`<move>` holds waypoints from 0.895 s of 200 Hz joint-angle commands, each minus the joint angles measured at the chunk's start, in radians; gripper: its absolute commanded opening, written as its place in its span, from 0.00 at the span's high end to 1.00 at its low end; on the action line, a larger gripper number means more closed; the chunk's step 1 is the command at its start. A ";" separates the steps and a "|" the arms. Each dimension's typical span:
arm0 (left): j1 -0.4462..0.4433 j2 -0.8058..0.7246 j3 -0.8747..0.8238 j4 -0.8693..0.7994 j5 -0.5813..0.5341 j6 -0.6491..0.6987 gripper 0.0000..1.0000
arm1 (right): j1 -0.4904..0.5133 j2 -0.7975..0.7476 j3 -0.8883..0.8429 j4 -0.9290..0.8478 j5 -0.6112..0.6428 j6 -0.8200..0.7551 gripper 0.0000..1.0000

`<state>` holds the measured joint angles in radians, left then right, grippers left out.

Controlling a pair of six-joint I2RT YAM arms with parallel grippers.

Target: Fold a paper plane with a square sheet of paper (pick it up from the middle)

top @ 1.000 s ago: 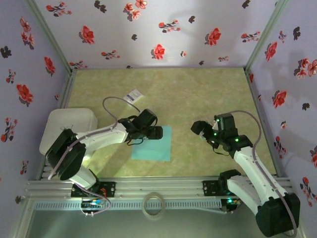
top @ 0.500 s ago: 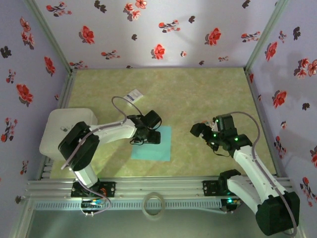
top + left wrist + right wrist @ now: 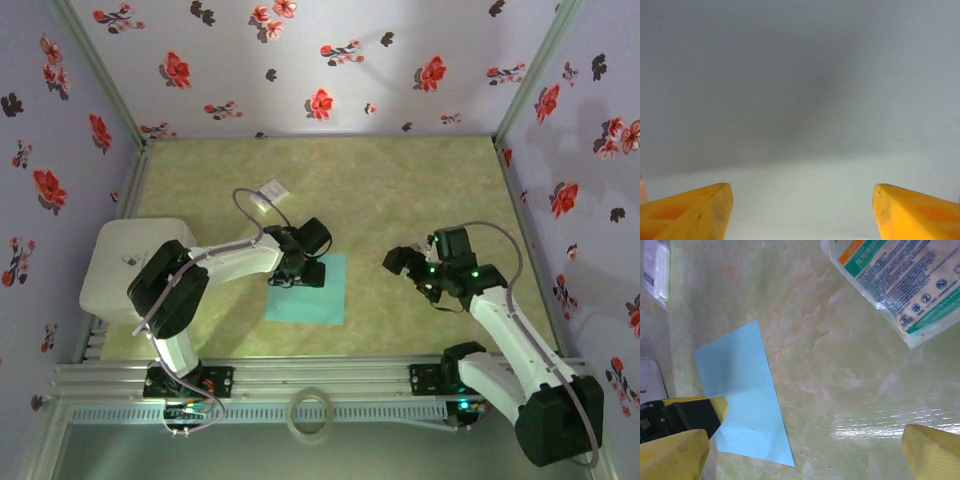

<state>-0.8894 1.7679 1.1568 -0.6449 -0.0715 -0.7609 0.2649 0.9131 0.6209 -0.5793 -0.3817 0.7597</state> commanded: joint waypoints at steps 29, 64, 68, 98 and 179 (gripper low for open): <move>-0.008 -0.055 -0.033 -0.013 -0.026 -0.003 0.26 | 0.010 -0.003 0.041 -0.066 0.011 -0.011 0.01; -0.008 -0.067 -0.039 0.014 -0.021 0.009 0.26 | 0.023 -0.015 0.019 -0.062 -0.003 0.015 0.01; -0.008 -0.067 -0.039 0.015 -0.019 0.012 0.27 | 0.023 -0.014 0.017 -0.065 -0.002 0.017 0.01; -0.010 -0.086 -0.041 0.022 -0.014 0.035 0.27 | 0.036 -0.017 0.007 -0.084 0.009 0.036 0.01; -0.011 -0.097 -0.050 0.040 0.008 0.065 0.27 | 0.040 -0.068 -0.023 -0.086 0.040 0.091 0.01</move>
<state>-0.8925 1.6833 1.1225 -0.6041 -0.0704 -0.7242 0.2951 0.8555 0.6159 -0.6605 -0.3550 0.8207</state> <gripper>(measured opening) 0.731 0.993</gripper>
